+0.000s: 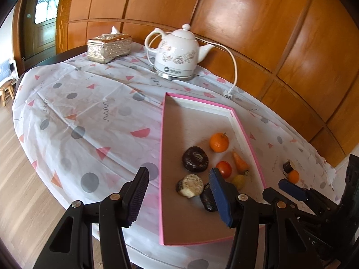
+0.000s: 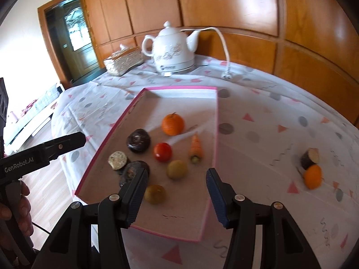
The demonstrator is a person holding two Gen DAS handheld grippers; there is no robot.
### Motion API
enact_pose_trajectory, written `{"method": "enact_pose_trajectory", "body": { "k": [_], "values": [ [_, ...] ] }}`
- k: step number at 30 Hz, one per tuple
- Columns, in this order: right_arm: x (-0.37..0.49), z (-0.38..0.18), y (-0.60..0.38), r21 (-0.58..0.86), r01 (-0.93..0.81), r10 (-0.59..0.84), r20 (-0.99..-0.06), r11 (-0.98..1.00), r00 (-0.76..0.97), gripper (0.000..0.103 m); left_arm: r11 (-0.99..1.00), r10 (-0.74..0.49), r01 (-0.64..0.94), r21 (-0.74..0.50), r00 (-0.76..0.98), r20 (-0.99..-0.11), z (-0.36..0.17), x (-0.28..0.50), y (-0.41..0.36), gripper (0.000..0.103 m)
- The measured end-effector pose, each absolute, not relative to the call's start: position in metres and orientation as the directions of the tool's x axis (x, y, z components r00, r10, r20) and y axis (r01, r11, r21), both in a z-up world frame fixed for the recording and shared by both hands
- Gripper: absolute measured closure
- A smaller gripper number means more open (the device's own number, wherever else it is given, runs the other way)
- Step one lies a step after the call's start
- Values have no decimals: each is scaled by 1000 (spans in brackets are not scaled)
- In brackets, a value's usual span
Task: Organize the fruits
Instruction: 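Reach the left gripper to the tangerine and close on it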
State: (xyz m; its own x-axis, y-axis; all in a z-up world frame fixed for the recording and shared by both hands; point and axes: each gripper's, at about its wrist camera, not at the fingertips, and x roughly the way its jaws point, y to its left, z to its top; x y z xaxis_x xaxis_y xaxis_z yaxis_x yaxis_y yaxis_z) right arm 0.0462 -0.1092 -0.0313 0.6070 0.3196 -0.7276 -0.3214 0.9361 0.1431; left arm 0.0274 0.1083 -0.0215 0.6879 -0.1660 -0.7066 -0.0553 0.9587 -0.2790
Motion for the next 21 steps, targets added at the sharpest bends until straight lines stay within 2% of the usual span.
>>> {"method": "enact_pose_trajectory", "body": {
  "k": [21],
  "values": [
    [22, -30, -188, 121, -82, 144, -709, 989, 691, 48, 968, -248, 155, -195, 665, -704, -7, 22, 40, 46]
  ]
}}
